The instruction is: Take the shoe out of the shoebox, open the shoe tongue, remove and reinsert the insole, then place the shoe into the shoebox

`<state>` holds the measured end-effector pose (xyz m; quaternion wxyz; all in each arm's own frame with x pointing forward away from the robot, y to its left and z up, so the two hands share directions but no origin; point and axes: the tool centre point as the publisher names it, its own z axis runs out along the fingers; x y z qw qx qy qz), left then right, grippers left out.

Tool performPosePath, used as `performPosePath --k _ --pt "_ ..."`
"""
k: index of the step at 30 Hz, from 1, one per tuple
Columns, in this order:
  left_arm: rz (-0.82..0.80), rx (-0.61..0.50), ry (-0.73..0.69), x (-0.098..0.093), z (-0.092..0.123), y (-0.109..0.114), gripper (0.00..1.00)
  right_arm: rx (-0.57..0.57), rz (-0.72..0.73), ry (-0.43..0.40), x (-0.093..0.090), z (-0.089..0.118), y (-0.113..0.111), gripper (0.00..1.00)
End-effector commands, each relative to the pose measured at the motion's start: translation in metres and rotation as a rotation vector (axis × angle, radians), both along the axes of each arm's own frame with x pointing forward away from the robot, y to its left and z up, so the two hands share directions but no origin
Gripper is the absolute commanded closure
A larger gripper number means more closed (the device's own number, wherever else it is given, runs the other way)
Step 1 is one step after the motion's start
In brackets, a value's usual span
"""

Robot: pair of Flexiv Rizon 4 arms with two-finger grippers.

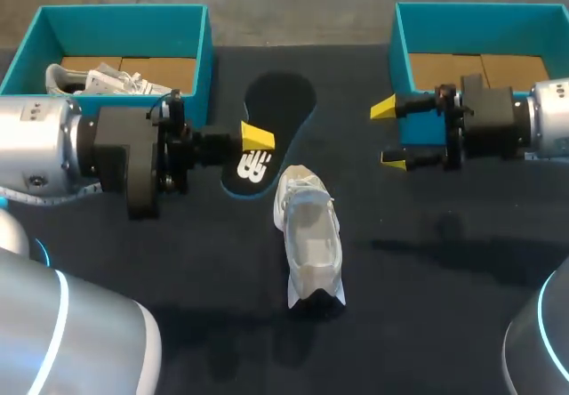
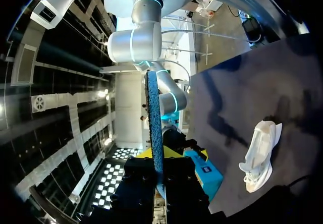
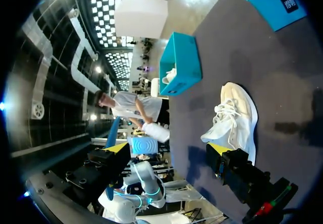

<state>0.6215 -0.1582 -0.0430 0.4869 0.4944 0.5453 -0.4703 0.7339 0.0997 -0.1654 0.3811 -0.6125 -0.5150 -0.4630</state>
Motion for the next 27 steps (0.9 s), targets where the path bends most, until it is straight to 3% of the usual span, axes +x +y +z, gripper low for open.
performPosePath --k 1,2,5,16,20,27 --pt "0.006 -0.018 -0.004 -0.003 -0.002 -0.001 1.0 -0.002 -0.002 0.0 0.001 -0.001 0.002 0.0" --pt "-0.021 -0.015 -0.075 -0.004 -0.013 -0.005 1.0 -0.002 -0.002 0.0 0.001 -0.001 0.002 0.0" --pt "-0.023 -0.011 -0.104 -0.001 -0.031 -0.005 1.0 -0.002 -0.002 0.0 0.001 -0.001 0.002 0.0" --pt "-0.07 -0.052 -0.281 0.0 -0.053 -0.001 1.0 -0.002 -0.002 0.0 0.001 -0.001 0.002 0.0" --pt "-0.068 -0.117 -0.342 0.002 -0.064 0.0 1.0 -0.002 -0.002 0.0 0.001 -0.001 0.002 0.0" --pt "0.027 -0.113 -0.418 0.019 -0.085 0.001 1.0 -0.002 -0.002 0.0 0.001 -0.001 0.002 0.0"
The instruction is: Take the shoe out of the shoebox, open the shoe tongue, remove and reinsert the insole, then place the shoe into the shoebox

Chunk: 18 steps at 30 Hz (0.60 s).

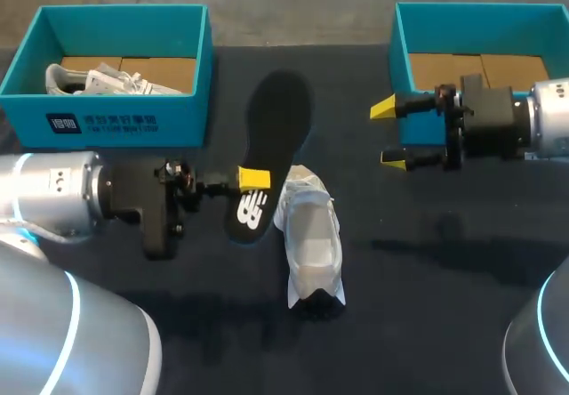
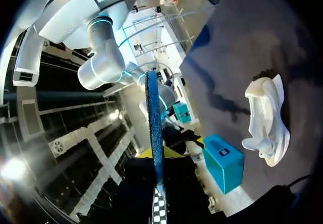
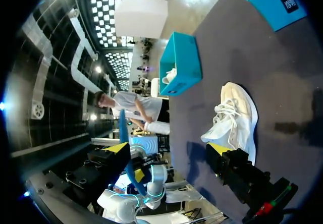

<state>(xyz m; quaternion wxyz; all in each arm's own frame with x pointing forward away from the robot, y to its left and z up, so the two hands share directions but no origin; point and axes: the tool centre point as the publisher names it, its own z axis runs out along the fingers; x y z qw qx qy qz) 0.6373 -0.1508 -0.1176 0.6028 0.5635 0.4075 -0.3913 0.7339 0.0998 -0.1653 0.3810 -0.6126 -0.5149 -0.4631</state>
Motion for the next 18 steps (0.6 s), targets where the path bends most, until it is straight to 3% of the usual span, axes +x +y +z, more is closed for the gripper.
performPosePath --k 1,10,18 --pt "0.055 -0.037 -0.005 0.004 -0.011 -0.006 1.0 -0.002 -0.002 0.0 0.0 -0.001 0.002 0.0" --pt "0.108 -0.076 0.03 0.033 -0.026 -0.006 1.0 -0.002 -0.002 0.0 0.0 -0.001 0.002 0.0" --pt "0.087 -0.083 0.042 0.042 -0.032 -0.011 1.0 -0.002 -0.002 0.0 0.0 -0.001 0.002 0.0"
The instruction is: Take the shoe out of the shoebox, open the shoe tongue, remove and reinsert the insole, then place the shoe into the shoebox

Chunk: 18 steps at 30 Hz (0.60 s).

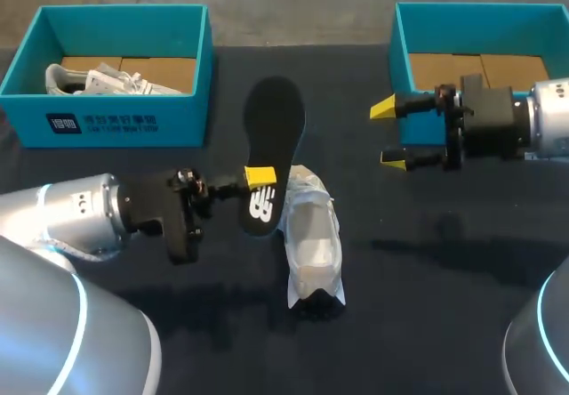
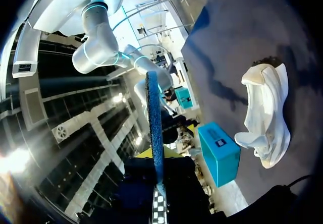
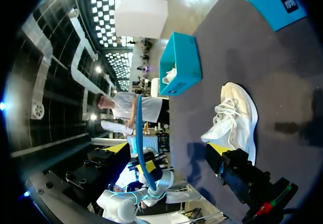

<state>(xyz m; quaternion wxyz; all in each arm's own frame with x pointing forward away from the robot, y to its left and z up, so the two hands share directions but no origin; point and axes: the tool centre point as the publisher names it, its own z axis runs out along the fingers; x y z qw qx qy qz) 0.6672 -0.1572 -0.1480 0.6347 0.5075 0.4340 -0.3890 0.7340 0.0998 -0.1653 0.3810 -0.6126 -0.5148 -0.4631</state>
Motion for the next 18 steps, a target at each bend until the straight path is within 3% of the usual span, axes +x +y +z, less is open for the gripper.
performPosePath --k 1,10,18 --pt "-0.016 -0.002 -0.006 0.012 -0.002 -0.005 1.0 -0.002 -0.001 0.0 0.0 -0.001 0.002 0.0" --pt "-0.016 -0.002 -0.006 0.012 -0.002 -0.005 1.0 0.01 -0.014 -0.007 0.003 -0.001 0.004 0.0" --pt "-0.016 -0.002 -0.006 0.012 -0.002 -0.005 1.0 -0.018 0.006 -0.067 0.008 0.005 0.038 0.0"
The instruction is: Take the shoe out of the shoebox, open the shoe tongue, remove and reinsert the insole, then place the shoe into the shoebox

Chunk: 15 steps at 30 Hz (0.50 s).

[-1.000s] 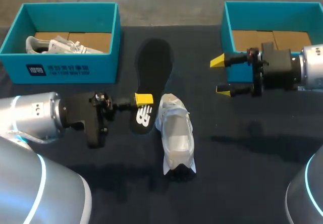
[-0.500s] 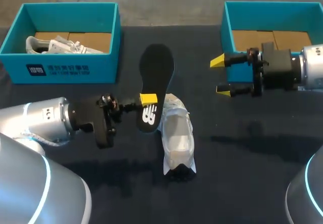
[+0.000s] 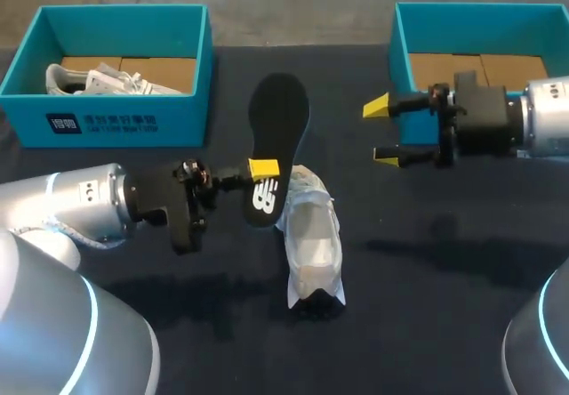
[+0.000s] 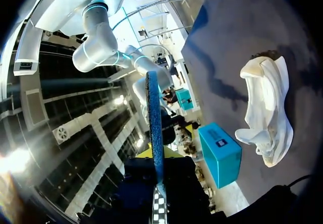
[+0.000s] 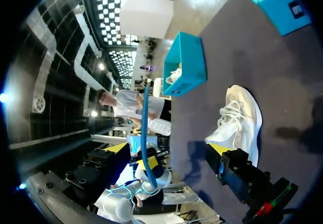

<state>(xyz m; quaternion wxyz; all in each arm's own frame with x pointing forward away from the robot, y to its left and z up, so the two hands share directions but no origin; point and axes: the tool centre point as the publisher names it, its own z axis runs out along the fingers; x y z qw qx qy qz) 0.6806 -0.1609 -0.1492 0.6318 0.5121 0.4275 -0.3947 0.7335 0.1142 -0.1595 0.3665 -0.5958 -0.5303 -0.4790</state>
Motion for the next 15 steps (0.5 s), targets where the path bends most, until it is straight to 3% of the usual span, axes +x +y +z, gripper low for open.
performPosePath --k 1,15 --pt "0.004 -0.001 -0.002 -0.001 0.0 -0.001 1.0 0.0 0.001 -0.012 0.009 0.0 0.028 0.0" --pt "0.004 -0.001 -0.002 -0.001 0.0 -0.001 1.0 0.034 0.045 -0.088 0.016 0.008 0.083 0.0"
